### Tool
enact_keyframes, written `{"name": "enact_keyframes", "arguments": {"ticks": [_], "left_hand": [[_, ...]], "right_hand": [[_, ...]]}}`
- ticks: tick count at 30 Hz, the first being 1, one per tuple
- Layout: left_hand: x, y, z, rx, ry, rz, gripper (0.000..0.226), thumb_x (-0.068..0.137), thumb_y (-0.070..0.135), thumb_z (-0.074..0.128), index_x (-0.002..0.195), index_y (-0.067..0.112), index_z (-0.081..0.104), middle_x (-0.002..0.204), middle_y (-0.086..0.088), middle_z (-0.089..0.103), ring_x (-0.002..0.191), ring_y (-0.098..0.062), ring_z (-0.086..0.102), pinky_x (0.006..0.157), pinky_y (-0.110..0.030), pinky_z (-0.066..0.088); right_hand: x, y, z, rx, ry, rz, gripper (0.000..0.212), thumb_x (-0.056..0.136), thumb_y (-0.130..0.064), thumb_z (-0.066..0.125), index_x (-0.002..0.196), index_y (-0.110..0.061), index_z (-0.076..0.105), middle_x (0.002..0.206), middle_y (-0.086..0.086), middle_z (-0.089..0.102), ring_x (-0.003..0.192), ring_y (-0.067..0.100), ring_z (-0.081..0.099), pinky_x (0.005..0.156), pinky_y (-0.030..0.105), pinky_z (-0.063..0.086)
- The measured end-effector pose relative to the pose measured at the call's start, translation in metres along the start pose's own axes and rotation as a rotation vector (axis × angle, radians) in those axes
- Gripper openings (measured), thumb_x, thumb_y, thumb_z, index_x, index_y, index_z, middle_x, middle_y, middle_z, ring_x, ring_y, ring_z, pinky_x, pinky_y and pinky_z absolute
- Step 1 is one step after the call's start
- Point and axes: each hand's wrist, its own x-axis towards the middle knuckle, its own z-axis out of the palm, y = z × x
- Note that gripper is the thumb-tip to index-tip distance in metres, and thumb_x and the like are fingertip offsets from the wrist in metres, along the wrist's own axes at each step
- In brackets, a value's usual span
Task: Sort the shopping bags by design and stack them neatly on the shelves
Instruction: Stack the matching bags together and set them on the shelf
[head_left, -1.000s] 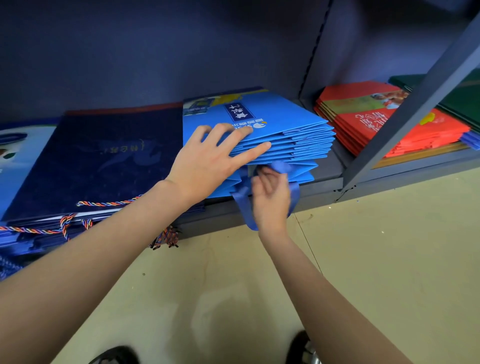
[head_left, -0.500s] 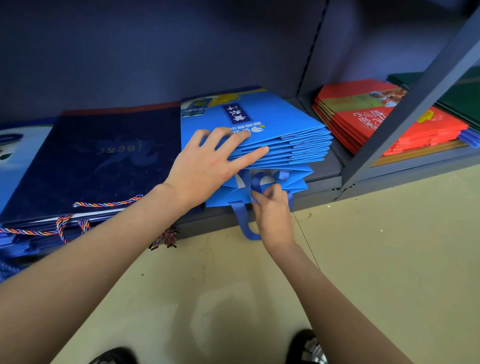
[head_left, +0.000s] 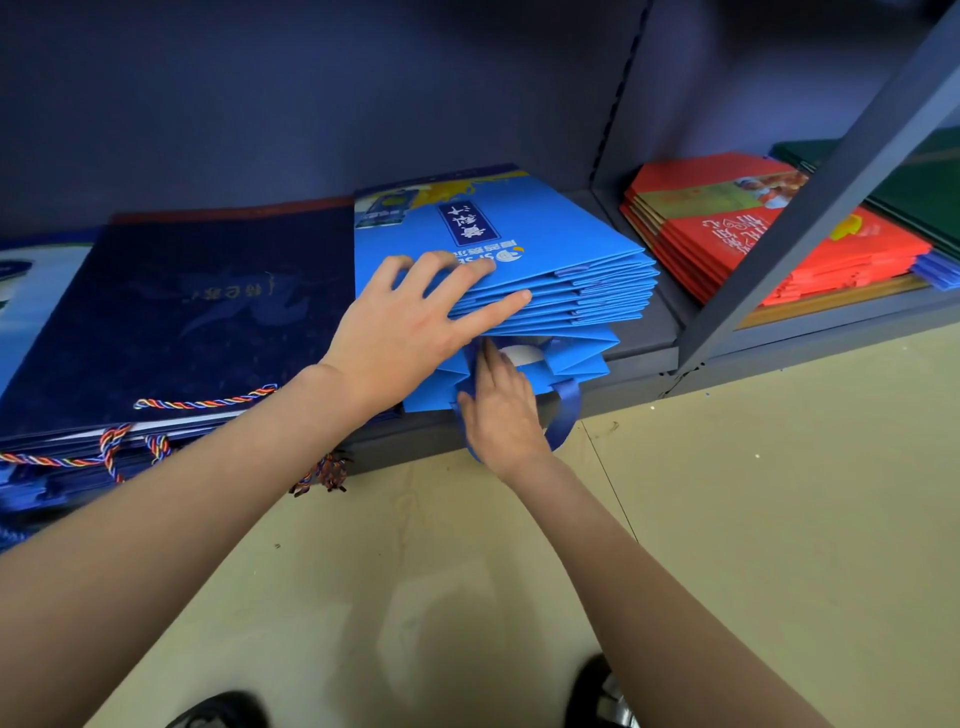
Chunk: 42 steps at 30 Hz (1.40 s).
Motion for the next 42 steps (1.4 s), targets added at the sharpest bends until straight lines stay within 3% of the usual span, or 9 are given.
{"name": "enact_keyframes", "arguments": {"ticks": [7, 14, 18, 23, 27, 30, 35, 37, 42], "left_hand": [[-0.005, 0.006, 0.005, 0.001, -0.024, 0.011, 0.082, 0.075, 0.019, 0.075, 0.143, 0.034, 0.031, 0.135, -0.005, 0.048, 0.109, -0.028, 0.043, 0.083, -0.038, 0.037], [-0.006, 0.007, 0.004, -0.011, -0.027, 0.019, 0.085, 0.074, 0.024, 0.077, 0.143, 0.033, 0.029, 0.135, -0.006, 0.048, 0.11, -0.028, 0.043, 0.082, -0.039, 0.039], [-0.006, 0.007, 0.003, -0.008, -0.04, 0.021, 0.087, 0.072, 0.026, 0.079, 0.143, 0.032, 0.029, 0.136, -0.006, 0.047, 0.11, -0.028, 0.043, 0.083, -0.039, 0.038], [-0.01, 0.013, 0.008, -0.033, -0.051, 0.028, 0.082, 0.075, 0.022, 0.076, 0.142, 0.032, 0.03, 0.135, -0.007, 0.047, 0.11, -0.029, 0.043, 0.083, -0.04, 0.04], [-0.012, 0.017, 0.009, -0.05, -0.059, 0.027, 0.09, 0.068, 0.012, 0.077, 0.142, 0.031, 0.03, 0.136, -0.008, 0.04, 0.109, -0.029, 0.042, 0.083, -0.041, 0.037], [-0.012, 0.017, 0.009, -0.042, -0.064, 0.031, 0.094, 0.066, 0.013, 0.079, 0.143, 0.032, 0.028, 0.136, -0.008, 0.038, 0.11, -0.03, 0.042, 0.083, -0.041, 0.035], [-0.013, 0.019, 0.01, -0.042, -0.073, 0.034, 0.096, 0.064, 0.01, 0.079, 0.143, 0.032, 0.029, 0.136, -0.008, 0.042, 0.11, -0.03, 0.042, 0.084, -0.04, 0.035], [-0.013, 0.018, 0.009, -0.043, -0.063, 0.03, 0.097, 0.063, 0.007, 0.078, 0.143, 0.032, 0.03, 0.135, -0.008, 0.04, 0.11, -0.03, 0.042, 0.084, -0.04, 0.035], [-0.013, 0.018, 0.011, -0.032, -0.053, 0.026, 0.092, 0.068, 0.012, 0.078, 0.143, 0.032, 0.029, 0.135, -0.008, 0.042, 0.109, -0.03, 0.043, 0.084, -0.04, 0.035]], "right_hand": [[-0.012, 0.011, 0.003, -0.008, 0.226, 0.134, 0.024, 0.096, -0.017, 0.045, 0.114, -0.006, 0.057, 0.108, 0.008, 0.047, 0.096, 0.028, 0.054, 0.076, 0.026, 0.037], [-0.001, -0.016, -0.005, 0.926, 0.457, 0.538, 0.008, 0.085, -0.008, 0.064, 0.085, -0.015, 0.06, 0.078, -0.004, 0.064, 0.079, 0.019, 0.067, 0.087, 0.038, 0.051], [-0.009, -0.01, -0.002, 0.191, 0.003, 0.068, 0.045, 0.094, -0.008, 0.049, 0.138, -0.01, 0.042, 0.14, 0.004, 0.047, 0.137, 0.022, 0.029, 0.109, 0.03, 0.027], [-0.021, 0.009, 0.002, -0.218, 0.019, -0.079, 0.051, 0.098, -0.019, 0.04, 0.146, -0.008, 0.027, 0.154, 0.016, 0.018, 0.143, 0.03, 0.011, 0.116, 0.03, 0.003], [-0.047, 0.023, -0.012, -0.059, 0.297, -0.173, 0.034, 0.079, -0.003, 0.04, 0.095, -0.002, 0.07, 0.108, 0.014, 0.067, 0.1, 0.034, 0.06, 0.091, 0.023, 0.037], [-0.055, 0.049, -0.033, 0.17, 0.535, 0.195, 0.017, 0.081, 0.0, 0.05, 0.088, -0.007, 0.063, 0.091, 0.006, 0.064, 0.089, 0.032, 0.056, 0.081, 0.033, 0.043], [-0.037, 0.053, -0.045, 0.822, 0.189, 0.686, 0.036, 0.084, -0.012, 0.068, 0.112, -0.014, 0.046, 0.091, -0.006, 0.057, 0.08, 0.009, 0.054, 0.067, 0.02, 0.039], [-0.037, 0.046, -0.038, 0.774, 0.168, 0.717, 0.01, 0.084, -0.009, 0.065, 0.089, -0.01, 0.056, 0.069, -0.001, 0.055, 0.059, 0.009, 0.046, 0.057, 0.021, 0.034], [-0.046, 0.015, -0.06, 0.182, 0.046, 0.219, 0.027, 0.081, -0.013, 0.066, 0.062, -0.013, 0.047, 0.057, 0.001, 0.054, 0.056, 0.021, 0.049, 0.053, 0.014, 0.038]]}}
